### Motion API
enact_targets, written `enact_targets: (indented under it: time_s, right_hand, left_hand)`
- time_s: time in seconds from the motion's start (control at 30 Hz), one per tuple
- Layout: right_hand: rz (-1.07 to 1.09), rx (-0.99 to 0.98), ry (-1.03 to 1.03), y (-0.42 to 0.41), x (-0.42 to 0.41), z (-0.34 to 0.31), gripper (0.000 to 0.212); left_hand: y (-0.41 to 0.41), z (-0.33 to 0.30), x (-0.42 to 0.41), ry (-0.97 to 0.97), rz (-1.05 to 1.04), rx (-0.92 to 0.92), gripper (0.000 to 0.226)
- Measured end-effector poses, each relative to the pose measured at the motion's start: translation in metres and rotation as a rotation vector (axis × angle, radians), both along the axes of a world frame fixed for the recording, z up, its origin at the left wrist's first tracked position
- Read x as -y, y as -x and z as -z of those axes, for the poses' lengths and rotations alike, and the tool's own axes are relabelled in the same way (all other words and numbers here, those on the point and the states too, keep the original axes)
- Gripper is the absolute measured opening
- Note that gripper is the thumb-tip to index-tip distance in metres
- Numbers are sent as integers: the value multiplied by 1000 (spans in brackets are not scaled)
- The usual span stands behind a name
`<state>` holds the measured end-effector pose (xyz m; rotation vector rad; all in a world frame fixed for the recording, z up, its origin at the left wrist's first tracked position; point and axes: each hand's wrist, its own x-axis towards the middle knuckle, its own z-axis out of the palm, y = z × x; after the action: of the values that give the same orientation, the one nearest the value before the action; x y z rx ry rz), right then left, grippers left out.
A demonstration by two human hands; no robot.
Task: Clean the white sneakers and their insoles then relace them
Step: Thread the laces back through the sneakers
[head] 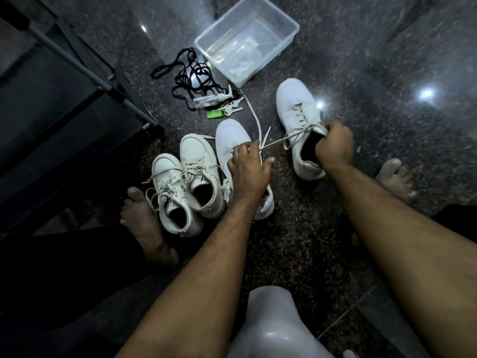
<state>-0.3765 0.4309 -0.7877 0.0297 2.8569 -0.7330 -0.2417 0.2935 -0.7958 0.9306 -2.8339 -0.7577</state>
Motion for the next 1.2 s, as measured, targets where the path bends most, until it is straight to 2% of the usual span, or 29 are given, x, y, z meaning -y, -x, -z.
enact_targets:
  time_s: [0.2,0.3,0.4,0.47,0.6,0.77,0.9,1.0,1.1,1.2]
  right_hand:
    - [-103,-81,32,-6,17,-20,36]
    - [-297,-193,37,-30,39,-29,33]
    - [-499,64,58,-59,61,-24,24]
    - [-561,235,71,-82,67,-15,32]
    - [-569,236,60,-120,58,-3,40]
    - [-583,172,17,-124,44,-1,24]
    - [-652,181,-123,-128,41,-3,31]
    - [-704,210,-133,-130,41,-7,29]
    - [-763,200,-197,-133,38,-15,21]
    - [-657,193,4,-130,42,-27,10]
  left_hand:
    - [-17,1,6,-84,-150,-127,47]
    - [-37,4,7,-157,-208,-111,50]
    - [-54,3,10,-190,-193,-86,47]
    - [-57,-1,14,-246,-173,-70,44]
    - [-65,-8,17,-289,-169,-49,35]
    - [-75,-12,13,-333,-278,-84,22]
    - [-74,-16,19,-437,-329,10,28]
    - [-73,-20,21,-472,-351,75,39]
    - [-68,-24,21,-521,-419,86,31]
    - [-58,-15,30,-628,-505,-22,28]
